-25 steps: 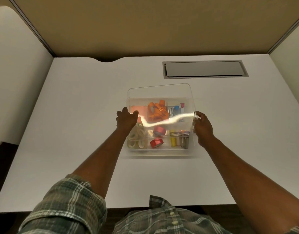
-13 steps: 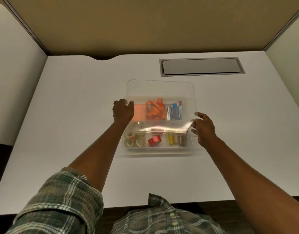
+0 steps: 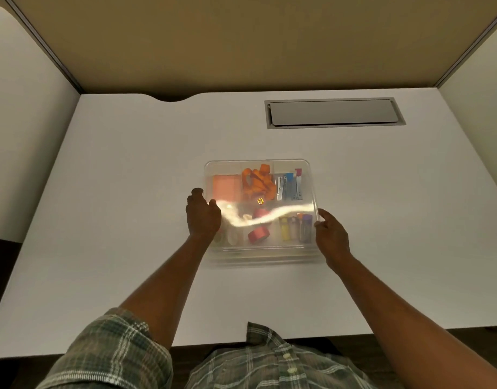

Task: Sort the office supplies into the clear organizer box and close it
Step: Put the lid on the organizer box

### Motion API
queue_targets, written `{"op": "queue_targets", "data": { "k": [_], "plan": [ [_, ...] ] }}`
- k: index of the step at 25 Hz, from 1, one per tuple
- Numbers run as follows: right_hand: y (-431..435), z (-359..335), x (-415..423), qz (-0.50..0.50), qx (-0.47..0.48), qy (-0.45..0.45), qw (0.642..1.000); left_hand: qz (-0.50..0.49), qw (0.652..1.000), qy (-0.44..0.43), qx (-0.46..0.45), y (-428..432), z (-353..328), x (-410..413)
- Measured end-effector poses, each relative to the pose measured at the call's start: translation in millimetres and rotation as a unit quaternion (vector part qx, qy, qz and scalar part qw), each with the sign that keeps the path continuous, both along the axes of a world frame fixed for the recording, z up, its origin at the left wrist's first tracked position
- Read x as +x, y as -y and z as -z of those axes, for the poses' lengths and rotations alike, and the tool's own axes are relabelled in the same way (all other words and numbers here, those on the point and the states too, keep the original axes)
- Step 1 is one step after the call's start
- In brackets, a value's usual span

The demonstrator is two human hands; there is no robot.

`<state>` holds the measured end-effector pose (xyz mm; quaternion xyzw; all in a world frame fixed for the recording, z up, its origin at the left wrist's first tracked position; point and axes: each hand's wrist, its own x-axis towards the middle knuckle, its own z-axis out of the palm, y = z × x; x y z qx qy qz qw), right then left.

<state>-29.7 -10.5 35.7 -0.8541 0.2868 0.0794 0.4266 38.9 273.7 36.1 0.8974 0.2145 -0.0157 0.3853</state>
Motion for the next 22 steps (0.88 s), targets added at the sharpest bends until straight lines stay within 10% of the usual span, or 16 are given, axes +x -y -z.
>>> {"op": "queue_targets", "data": {
  "k": [13,22],
  "plan": [
    [10,-2,10,0.082,0.120,-0.030,0.989,-0.113,0.988,-0.030,-0.097,-6,11,12],
    [0,6,3,-0.105,-0.169,0.025,0.980,0.079,0.968,0.012,0.236,14,22,-26]
  ]
}}
